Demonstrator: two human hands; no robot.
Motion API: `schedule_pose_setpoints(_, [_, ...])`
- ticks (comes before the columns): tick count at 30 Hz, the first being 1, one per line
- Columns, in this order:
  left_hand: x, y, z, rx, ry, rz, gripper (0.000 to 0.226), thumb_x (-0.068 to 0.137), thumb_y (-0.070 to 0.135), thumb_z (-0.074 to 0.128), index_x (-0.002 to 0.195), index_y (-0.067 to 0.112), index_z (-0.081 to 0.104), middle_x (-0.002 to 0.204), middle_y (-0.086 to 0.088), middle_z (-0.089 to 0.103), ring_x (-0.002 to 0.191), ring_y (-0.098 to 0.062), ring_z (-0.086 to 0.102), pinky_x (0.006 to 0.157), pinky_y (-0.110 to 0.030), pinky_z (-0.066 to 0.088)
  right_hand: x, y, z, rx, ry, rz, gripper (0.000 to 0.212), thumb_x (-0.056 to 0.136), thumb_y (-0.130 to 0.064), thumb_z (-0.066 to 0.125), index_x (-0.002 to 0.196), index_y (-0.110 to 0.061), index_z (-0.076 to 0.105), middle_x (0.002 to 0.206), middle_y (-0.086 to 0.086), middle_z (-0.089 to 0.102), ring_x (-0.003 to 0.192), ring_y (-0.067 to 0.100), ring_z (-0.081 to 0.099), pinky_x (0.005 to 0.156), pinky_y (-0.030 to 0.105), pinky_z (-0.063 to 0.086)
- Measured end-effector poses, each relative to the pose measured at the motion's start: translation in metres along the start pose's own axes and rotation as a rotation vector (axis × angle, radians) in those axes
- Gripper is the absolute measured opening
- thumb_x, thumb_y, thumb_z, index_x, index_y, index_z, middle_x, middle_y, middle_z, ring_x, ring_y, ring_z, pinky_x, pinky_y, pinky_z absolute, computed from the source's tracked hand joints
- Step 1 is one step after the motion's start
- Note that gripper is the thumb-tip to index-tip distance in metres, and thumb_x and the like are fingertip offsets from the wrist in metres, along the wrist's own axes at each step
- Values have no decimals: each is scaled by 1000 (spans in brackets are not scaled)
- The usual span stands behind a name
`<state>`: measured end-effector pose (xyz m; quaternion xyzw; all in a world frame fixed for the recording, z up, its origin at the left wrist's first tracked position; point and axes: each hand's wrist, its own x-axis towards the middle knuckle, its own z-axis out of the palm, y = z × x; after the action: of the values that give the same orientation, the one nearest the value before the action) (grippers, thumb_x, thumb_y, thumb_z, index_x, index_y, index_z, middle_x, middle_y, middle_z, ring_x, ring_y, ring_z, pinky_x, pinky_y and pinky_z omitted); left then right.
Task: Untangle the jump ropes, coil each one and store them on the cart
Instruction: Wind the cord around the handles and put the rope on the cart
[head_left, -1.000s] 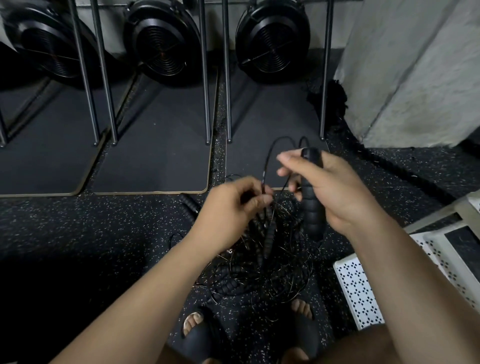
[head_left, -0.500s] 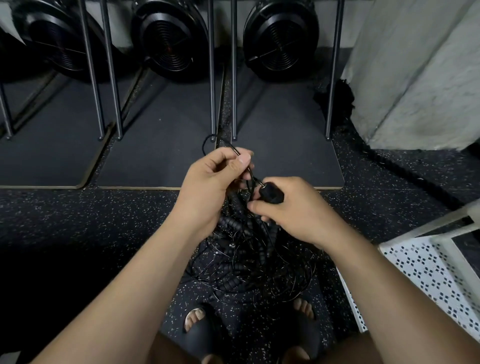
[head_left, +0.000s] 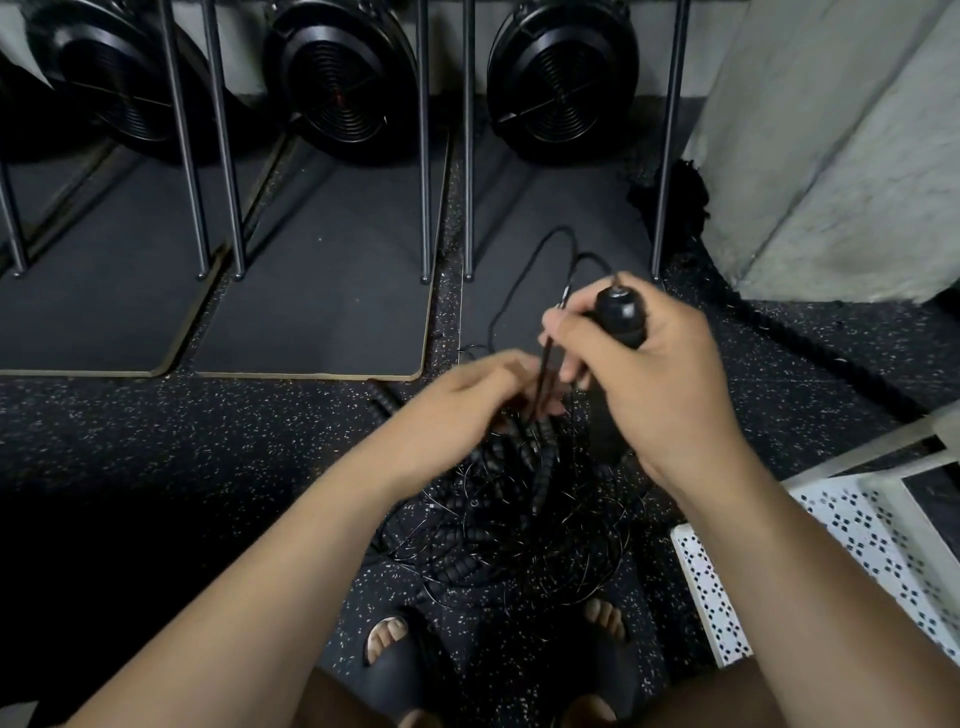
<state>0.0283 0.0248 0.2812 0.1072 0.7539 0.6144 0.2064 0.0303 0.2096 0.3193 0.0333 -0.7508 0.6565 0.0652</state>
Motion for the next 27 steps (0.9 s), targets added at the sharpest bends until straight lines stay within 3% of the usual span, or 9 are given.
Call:
schedule_pose_setpoints(3, [2,-9,12,246,-66,84,21,107,37,60,103,21,72,102,-1,75,101,-23,68,101,-48,53,2,-7,-12,113,91,13,10,96,-11,78,89,-14,71,84,8,78,62,18,63,61,34,52])
schedule_pose_setpoints(5, [3,-16,19,333,-94,131,9,105,29,69,109,24,75,103,5,76,98,-18,72,96,-46,56,3,-8,-19,176,119,47,13,96,-11,76,87,-18,70,87,9,78,64,19,62,61,32,51])
schedule_pose_setpoints(10, [5,-25,26,506,-119,191,10,104,22,72,109,28,78,107,16,74,102,-5,71,92,-33,58,9,-6,-29,325,176,158,10,97,-12,76,90,-16,70,89,9,77,64,16,60,60,30,46])
schedule_pose_setpoints(16, [4,-17,21,421,-11,225,7,104,19,70,105,20,77,91,25,71,87,6,66,80,-16,49,15,10,-31,207,70,354,14,97,-25,78,107,-16,77,103,9,81,71,16,67,58,25,49])
schedule_pose_setpoints(18, [4,-12,18,342,45,204,8,105,19,68,99,17,72,81,24,68,75,6,60,74,-23,50,13,15,-29,98,-34,400,13,96,-23,79,107,-17,77,97,5,82,72,16,68,58,26,49])
schedule_pose_setpoints(20, [4,-9,12,303,115,197,11,106,24,67,94,23,68,79,11,67,72,-6,57,72,-33,49,9,18,-24,33,-143,406,14,96,-20,79,108,-15,77,90,5,80,71,16,67,59,29,47])
schedule_pose_setpoints(23, [2,-5,4,223,203,197,14,106,24,67,92,22,66,78,0,62,70,-12,51,66,-35,44,4,19,-14,0,-257,384,17,97,-20,79,113,-15,75,89,4,76,72,19,68,57,33,46])
schedule_pose_setpoints(25, [1,-3,1,152,240,196,13,106,21,66,93,19,67,84,-7,65,73,-15,55,67,-35,48,3,18,-9,-5,-304,360,15,98,-22,78,111,-16,77,90,0,76,72,21,68,57,34,45])
schedule_pose_setpoints(27, [0,0,-1,55,273,201,11,107,18,65,98,15,71,96,-6,74,84,-25,66,78,-39,56,2,18,-5,-12,-343,347,9,99,-21,76,107,-16,77,86,-3,75,71,20,68,57,35,45])
